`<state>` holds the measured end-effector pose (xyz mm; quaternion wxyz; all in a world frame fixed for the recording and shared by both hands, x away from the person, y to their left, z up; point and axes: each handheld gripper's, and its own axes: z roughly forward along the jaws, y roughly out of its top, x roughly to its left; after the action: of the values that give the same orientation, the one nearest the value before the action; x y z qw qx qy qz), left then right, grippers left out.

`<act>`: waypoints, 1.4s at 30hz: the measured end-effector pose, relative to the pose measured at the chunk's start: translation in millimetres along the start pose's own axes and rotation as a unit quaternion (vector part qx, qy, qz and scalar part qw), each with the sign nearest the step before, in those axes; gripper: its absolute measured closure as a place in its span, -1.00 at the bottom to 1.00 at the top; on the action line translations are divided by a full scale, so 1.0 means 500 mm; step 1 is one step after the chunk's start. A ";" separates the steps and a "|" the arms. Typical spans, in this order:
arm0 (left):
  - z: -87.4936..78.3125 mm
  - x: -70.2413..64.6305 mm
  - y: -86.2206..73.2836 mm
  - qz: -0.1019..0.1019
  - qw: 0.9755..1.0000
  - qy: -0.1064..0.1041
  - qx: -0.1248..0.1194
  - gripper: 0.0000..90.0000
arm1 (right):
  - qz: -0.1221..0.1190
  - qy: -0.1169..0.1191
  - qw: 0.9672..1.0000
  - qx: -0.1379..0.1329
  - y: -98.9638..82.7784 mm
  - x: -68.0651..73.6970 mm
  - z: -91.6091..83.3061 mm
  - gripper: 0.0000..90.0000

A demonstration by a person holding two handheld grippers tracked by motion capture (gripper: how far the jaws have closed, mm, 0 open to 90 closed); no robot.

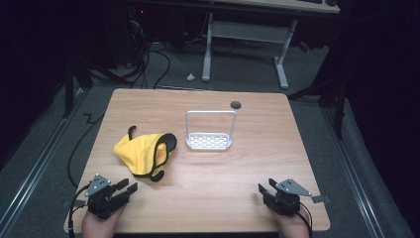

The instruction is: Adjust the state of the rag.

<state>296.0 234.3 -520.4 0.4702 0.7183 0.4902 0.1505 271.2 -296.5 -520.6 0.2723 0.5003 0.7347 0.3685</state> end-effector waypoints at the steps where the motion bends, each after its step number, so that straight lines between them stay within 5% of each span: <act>1: 0.000 -0.001 0.000 0.001 1.000 -0.001 0.001 0.22 | 0.000 0.000 1.000 0.000 0.001 0.000 0.000 0.16; 11: 0.014 -0.040 0.016 0.042 0.999 -0.014 -0.009 -0.09 | -0.010 -0.001 1.000 -0.006 0.002 0.008 -0.002 0.14; 18: 0.058 -0.071 0.052 0.099 0.995 0.011 0.003 -0.21 | -0.018 0.003 1.000 -0.007 0.004 0.011 -0.002 0.13; 23: 0.099 -0.072 0.075 0.098 0.995 0.024 0.015 -0.21 | -0.018 0.006 1.000 -0.008 0.004 0.013 -0.003 0.13; 25: 0.109 -0.067 0.081 0.085 0.996 0.035 0.021 -0.12 | -0.020 0.007 1.000 -0.009 0.004 0.014 -0.004 0.13; 29: 0.109 -0.058 0.083 0.072 0.996 0.031 0.033 0.55 | -0.021 0.007 1.000 -0.010 0.004 0.013 -0.005 0.13; 31: 0.105 -0.058 0.082 0.062 0.997 0.021 0.036 0.78 | -0.018 0.006 1.000 -0.010 0.004 0.013 -0.006 0.13; 37: 0.083 -0.110 0.063 0.064 0.997 -0.030 0.034 0.81 | -0.021 0.007 1.000 -0.011 0.005 0.015 -0.006 0.13; 42: 0.090 -0.188 0.025 0.075 0.992 -0.096 0.045 0.81 | -0.029 0.016 0.999 -0.013 0.009 0.033 -0.005 0.12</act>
<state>288.8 130.0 -510.1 0.4694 0.7848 0.3937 0.0937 265.8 -280.7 -516.2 0.2772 0.4697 0.7482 0.3778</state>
